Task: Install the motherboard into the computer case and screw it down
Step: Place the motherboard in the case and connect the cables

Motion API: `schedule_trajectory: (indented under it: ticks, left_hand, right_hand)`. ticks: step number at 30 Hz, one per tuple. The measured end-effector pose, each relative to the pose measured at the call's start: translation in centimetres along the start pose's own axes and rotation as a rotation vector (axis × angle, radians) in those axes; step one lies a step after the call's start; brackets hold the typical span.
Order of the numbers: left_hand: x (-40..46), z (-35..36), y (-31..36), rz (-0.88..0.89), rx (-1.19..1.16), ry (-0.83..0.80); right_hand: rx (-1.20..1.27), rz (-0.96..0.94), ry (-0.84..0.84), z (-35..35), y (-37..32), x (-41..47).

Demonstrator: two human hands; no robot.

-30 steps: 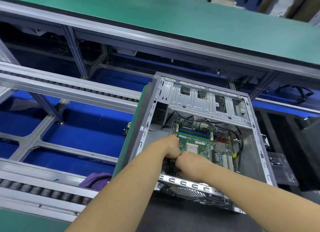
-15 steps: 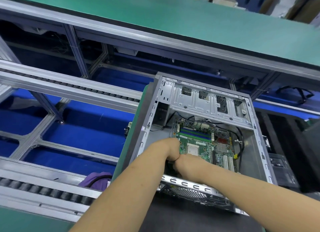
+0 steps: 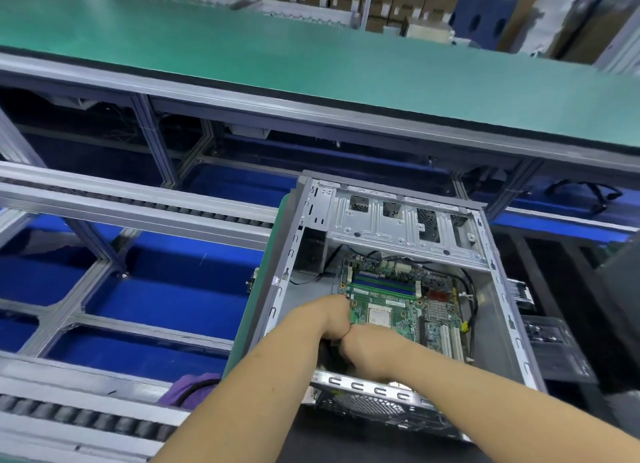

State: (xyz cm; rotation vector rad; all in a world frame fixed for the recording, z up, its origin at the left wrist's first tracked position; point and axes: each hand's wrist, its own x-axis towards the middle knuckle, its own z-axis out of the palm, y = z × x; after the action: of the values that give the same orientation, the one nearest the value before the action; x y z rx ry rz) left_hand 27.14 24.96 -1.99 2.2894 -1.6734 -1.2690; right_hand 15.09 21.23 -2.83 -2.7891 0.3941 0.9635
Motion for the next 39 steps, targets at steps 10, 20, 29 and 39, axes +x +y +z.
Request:
schedule_trajectory:
  ticks: [10,20,29,39]
  left_hand:
    - [-0.3,-0.1,0.7,0.093,-0.111,-0.02]
    - [2.3,-0.1,1.9,0.083,0.24,-0.037]
    - [4.8,0.3,1.2,-0.018,0.186,0.252]
    - [6.1,0.6,0.3,-0.044,0.149,0.419]
  right_hand:
    - [0.539,0.38,0.405,-0.1,8.6,-4.7]
    - [0.346,0.419,0.083,3.0,9.2,-5.0]
    - [0.309,0.526,0.187,1.9,9.1,-3.1]
    - [0.388,0.721,0.246,2.3,10.5,-2.4]
